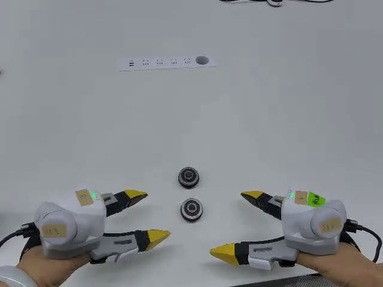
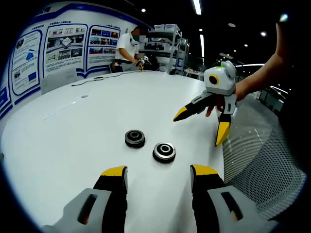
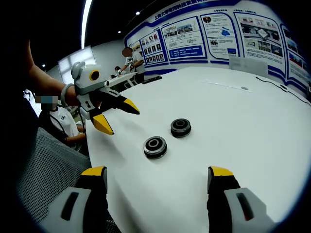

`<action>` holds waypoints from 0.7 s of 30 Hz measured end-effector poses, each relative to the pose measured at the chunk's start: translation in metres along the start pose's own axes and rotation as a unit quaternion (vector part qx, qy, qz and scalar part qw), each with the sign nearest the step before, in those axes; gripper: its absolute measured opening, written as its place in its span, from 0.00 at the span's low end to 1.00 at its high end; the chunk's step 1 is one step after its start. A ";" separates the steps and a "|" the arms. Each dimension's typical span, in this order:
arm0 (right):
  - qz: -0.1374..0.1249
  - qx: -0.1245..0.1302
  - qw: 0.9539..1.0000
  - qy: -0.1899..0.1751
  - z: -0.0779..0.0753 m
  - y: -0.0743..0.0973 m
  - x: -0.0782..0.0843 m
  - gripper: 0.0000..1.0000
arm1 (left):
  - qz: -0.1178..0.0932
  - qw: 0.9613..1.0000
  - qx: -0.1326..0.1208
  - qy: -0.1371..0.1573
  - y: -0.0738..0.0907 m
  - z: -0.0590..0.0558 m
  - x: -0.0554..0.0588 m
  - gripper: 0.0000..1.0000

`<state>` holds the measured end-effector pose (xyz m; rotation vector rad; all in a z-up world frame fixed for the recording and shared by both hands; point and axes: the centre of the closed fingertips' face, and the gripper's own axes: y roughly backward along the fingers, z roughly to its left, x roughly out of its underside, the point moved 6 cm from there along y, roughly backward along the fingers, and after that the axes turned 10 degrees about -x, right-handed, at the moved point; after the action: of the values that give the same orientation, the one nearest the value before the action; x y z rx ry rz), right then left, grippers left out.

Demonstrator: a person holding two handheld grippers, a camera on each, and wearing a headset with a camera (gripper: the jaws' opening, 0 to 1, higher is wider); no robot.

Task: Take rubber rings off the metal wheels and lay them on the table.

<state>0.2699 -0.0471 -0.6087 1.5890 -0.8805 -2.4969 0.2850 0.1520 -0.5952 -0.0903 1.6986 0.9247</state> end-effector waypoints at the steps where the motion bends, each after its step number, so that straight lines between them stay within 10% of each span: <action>1: -0.001 0.000 1.000 0.000 0.000 0.000 0.000 0.86 | 0.000 1.000 0.000 -0.001 -0.001 0.000 0.000 0.53; 21: -0.005 -0.009 1.000 -0.008 0.002 -0.008 0.001 0.84 | 0.012 1.000 0.015 -0.019 -0.024 -0.009 -0.011 0.39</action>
<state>0.2696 -0.0395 -0.6130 1.5751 -0.8523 -2.5210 0.2933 0.1257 -0.5977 -0.0314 1.6800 0.9142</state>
